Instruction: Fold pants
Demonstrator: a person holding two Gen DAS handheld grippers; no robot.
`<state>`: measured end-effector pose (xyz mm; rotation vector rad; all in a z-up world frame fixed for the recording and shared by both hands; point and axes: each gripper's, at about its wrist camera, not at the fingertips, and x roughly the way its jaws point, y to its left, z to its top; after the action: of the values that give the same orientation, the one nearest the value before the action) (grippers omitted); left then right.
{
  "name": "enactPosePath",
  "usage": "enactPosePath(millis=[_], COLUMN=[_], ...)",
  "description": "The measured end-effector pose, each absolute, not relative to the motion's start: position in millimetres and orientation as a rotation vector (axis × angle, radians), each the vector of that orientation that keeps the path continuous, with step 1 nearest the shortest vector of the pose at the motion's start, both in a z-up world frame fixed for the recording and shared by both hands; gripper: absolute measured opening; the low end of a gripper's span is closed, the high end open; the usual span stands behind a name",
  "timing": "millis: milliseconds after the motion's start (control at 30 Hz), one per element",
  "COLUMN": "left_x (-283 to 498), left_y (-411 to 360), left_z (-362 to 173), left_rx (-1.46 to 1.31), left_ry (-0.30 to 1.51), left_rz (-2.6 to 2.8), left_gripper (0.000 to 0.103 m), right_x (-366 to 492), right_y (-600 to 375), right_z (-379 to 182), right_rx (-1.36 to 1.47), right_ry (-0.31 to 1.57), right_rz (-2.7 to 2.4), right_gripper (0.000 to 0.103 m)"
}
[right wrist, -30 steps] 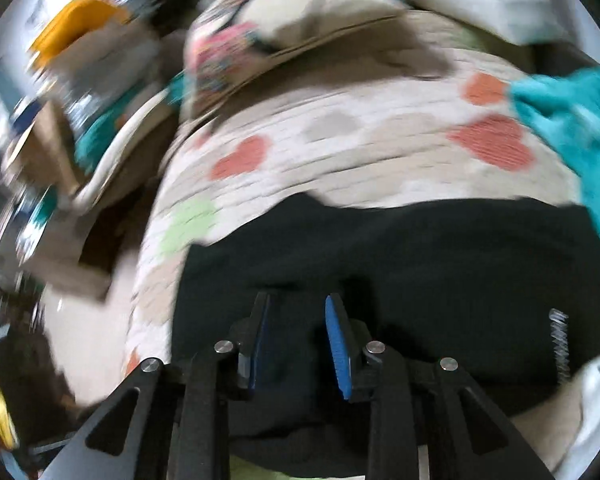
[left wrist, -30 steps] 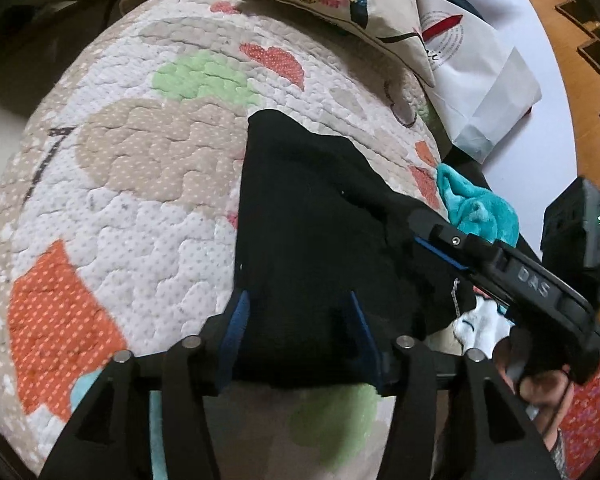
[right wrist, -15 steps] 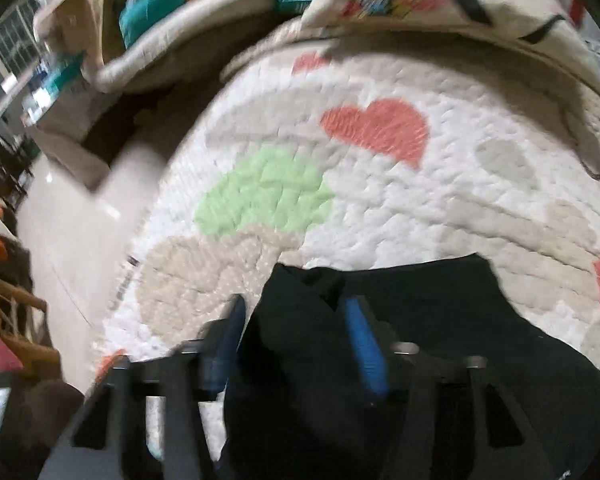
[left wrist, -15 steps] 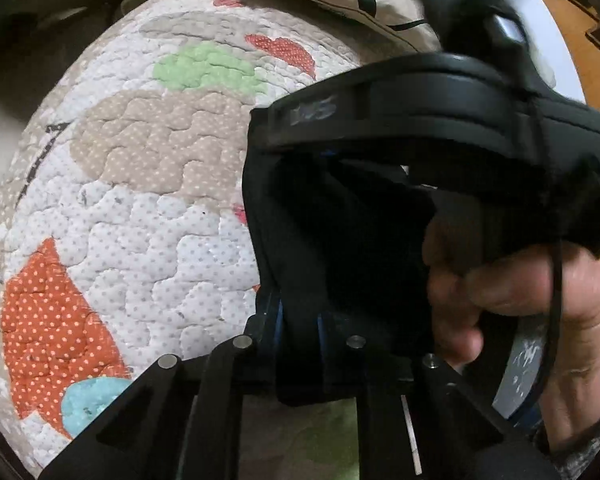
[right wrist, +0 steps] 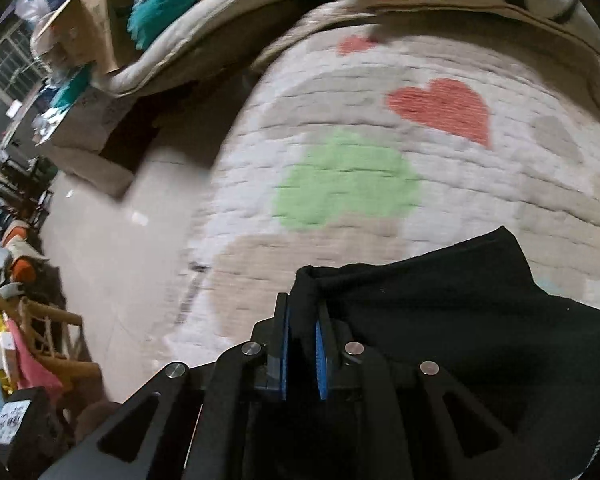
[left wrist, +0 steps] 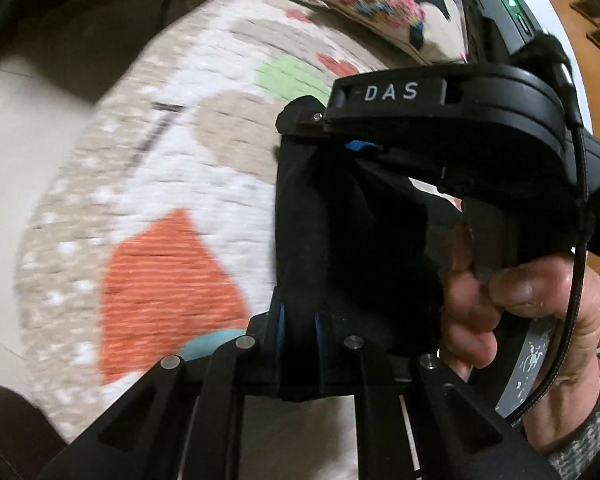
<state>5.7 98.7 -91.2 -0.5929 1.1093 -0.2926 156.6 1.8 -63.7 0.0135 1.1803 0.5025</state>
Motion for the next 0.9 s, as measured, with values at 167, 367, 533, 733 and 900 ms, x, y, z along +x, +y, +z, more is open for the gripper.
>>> enactPosePath(millis=[167,367,533,733,900], left_x=[-11.1,-32.9,-37.7,-37.0,-49.1], left_y=[125.1,144.7,121.6,91.4,89.9], left_z=[-95.9,-66.8,-52.8,-55.0,-49.5], left_rx=[-0.658,-0.583,-0.485,-0.417,-0.383], left_ry=[1.143,1.046,0.99,1.023,1.03], left_rz=[-0.28,-0.249,-0.247,-0.205,-0.135], left_gripper=[0.017,0.017,0.021,0.022,0.024], right_x=[149.4,138.4,95.6,55.3,44.3], right_y=[26.6,-57.1,-122.8,-125.2,-147.4], right_z=[-66.0,-21.3,-26.7,-82.1,-82.0], right_rx=[-0.014,0.168,0.204,0.195,0.128], right_ry=[1.175,1.05,1.034,1.096,1.038], right_rz=[0.517,0.443,0.356,0.306,0.153], right_gripper=[0.027,0.03,0.031,0.028,0.026])
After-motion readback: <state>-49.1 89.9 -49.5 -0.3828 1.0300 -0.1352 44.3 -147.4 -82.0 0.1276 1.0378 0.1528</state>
